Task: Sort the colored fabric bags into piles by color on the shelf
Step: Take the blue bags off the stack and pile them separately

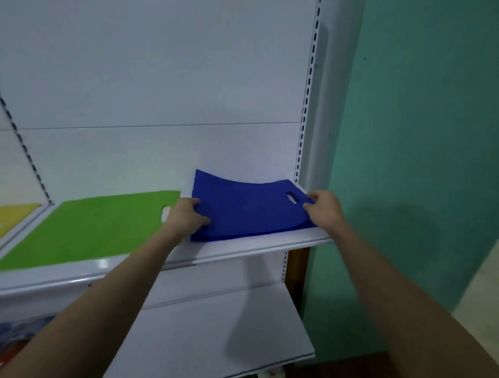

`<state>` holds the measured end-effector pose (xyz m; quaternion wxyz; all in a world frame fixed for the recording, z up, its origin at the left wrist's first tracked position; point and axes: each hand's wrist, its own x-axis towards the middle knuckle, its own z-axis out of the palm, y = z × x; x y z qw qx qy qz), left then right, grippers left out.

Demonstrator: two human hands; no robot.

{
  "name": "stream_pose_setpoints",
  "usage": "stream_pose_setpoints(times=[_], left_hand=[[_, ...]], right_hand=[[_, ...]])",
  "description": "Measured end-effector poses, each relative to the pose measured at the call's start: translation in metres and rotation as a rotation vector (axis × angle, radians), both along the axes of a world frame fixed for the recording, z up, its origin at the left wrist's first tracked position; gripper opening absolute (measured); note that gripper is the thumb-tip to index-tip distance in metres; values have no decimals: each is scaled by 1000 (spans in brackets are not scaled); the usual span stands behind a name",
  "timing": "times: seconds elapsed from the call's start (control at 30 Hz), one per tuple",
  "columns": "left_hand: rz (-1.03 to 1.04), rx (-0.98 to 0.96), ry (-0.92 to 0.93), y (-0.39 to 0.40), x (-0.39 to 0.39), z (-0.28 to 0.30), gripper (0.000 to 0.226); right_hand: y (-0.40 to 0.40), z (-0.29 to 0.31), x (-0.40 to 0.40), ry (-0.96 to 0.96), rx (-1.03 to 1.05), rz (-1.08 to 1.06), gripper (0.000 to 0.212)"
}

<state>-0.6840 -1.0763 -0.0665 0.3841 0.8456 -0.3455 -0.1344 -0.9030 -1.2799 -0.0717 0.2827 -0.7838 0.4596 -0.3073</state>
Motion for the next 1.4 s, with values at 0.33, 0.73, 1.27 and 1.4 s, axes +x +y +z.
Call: stream_pose_setpoints(times=[0.33,0.73,1.27,1.4], left_hand=[[87,444,-307,-7,-15,1,41],[222,383,-371,33,-45,10,44],[809,479,-368,336,-33,63,34],[913,539,-364,426,-40,56,37]], right_hand=[[-25,-7,-22,177,-178,31,20],[32,17,36,31,-45,554,26],[350,60,184,148,-158,1314,36],[447,57,202,197,-178,1442,37]])
